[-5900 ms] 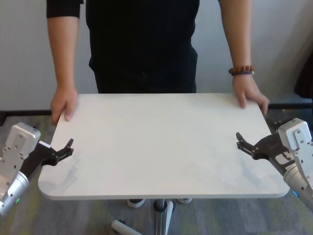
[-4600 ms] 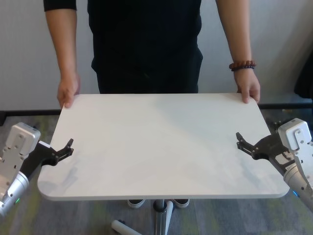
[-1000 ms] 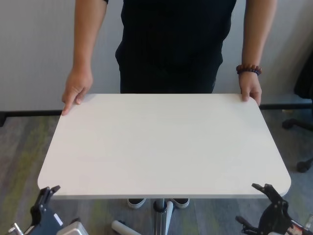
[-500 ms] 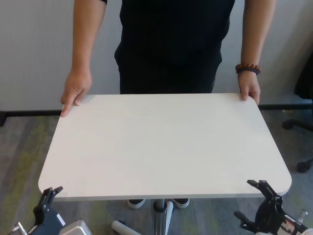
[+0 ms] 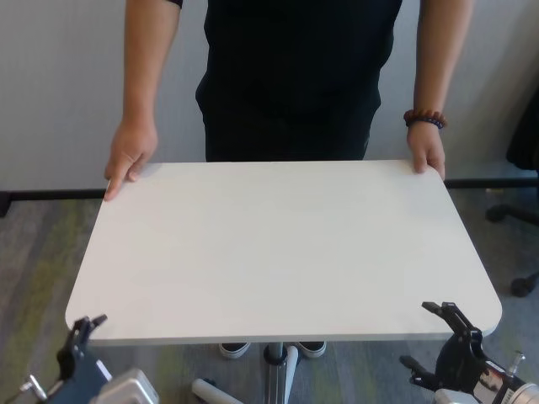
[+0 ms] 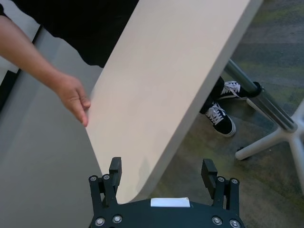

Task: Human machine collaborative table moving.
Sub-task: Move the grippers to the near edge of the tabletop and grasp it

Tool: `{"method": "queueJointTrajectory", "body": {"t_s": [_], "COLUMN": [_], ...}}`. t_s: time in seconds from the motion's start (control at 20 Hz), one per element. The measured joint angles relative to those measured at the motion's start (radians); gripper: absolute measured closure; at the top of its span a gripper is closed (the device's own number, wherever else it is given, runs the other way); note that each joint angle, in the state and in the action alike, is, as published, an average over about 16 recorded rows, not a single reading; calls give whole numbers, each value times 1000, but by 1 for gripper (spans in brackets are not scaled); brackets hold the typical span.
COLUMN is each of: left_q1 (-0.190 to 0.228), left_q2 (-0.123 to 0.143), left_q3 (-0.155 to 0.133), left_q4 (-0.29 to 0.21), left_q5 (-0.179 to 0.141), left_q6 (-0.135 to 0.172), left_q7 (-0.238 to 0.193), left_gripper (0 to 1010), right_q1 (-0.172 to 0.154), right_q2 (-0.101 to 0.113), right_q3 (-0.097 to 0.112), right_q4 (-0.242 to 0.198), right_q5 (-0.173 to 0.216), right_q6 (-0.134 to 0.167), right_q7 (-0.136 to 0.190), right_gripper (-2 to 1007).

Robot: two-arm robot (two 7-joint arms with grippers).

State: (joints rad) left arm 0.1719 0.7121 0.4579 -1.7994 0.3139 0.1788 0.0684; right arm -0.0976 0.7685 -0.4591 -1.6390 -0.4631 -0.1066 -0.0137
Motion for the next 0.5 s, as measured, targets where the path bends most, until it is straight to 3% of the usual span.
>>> {"method": "queueJointTrajectory", "body": {"t_s": [0.5], "left_q1": [-25], "left_q2": [-18], "left_q3": [-24], "left_q4": [25], "left_q5": [24], "left_q6": [7], "left_q7": [-26], "left_gripper": [25], "right_q1": [17], "right_q2": [-29], "right_q3": [12], "right_q4": [26], "right_q5": [-8], "right_q6": [-9], "right_q7": [26], "right_gripper": [0]}}
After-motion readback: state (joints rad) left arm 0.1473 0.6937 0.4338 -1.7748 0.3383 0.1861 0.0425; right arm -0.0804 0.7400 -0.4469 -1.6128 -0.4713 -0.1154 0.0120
